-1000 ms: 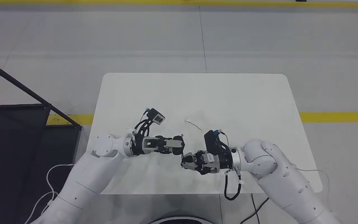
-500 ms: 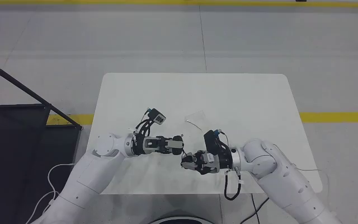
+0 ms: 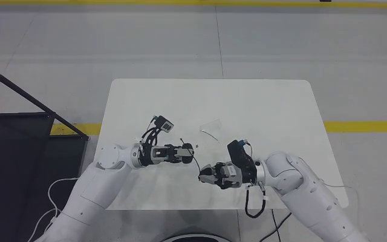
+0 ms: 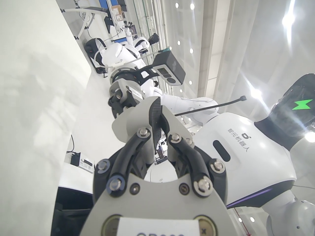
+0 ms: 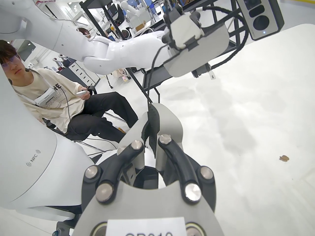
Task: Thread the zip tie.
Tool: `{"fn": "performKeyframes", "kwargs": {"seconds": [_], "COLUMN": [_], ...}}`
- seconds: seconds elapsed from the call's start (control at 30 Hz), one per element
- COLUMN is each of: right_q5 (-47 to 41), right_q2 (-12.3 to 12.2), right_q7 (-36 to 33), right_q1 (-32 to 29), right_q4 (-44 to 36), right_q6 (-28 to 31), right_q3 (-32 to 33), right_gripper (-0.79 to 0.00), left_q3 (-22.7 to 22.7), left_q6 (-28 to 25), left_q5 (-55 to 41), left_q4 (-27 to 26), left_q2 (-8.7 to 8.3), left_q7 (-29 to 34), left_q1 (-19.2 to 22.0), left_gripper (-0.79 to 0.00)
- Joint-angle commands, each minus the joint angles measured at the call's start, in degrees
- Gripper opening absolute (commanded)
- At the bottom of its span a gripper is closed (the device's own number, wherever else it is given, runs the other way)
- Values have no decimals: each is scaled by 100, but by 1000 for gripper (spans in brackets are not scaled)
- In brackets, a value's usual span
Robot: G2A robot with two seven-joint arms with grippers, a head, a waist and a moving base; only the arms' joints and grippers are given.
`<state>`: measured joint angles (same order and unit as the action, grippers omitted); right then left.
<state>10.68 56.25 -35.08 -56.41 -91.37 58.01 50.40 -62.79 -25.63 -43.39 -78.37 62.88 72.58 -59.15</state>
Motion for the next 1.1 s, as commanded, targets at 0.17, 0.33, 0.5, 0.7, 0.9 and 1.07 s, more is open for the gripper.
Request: {"fn": "performKeyframes", "kwargs": {"seconds": [0.17, 0.33, 0.5, 0.7, 0.9, 1.07], "right_q5": [-358, -489, -532, -498, -468, -438], "right_q2": [-110, -169, -213, -261, -296, -322], "right_q7": [-106, -116, -2, 168, 311, 421], "right_q1": [-62, -84, -130, -212, -242, -256], "right_q4": [-215, -282, -333, -389, -398, -406], "right_q6": [-1, -1, -1, -1, -1, -1], "right_q3": [36, 68, 136, 213, 241, 253], "right_gripper": [-785, -785, -785, -785, -785, -785], "left_q3": [-8, 1, 14, 27, 45, 72], "left_q6": [-20, -27, -22, -3, 6, 23], "left_q5": [124, 275, 367, 515, 705, 890], "left_q4": [35, 57, 63, 76, 96, 85], "left_q2": [17, 28, 38, 43, 44, 40], "left_q7": [-70, -139, -137, -111, -81, -24], "left_q1": [-13, -4, -3, 4, 8, 8], "left_gripper": [-785, -785, -785, -785, -785, -785]}}
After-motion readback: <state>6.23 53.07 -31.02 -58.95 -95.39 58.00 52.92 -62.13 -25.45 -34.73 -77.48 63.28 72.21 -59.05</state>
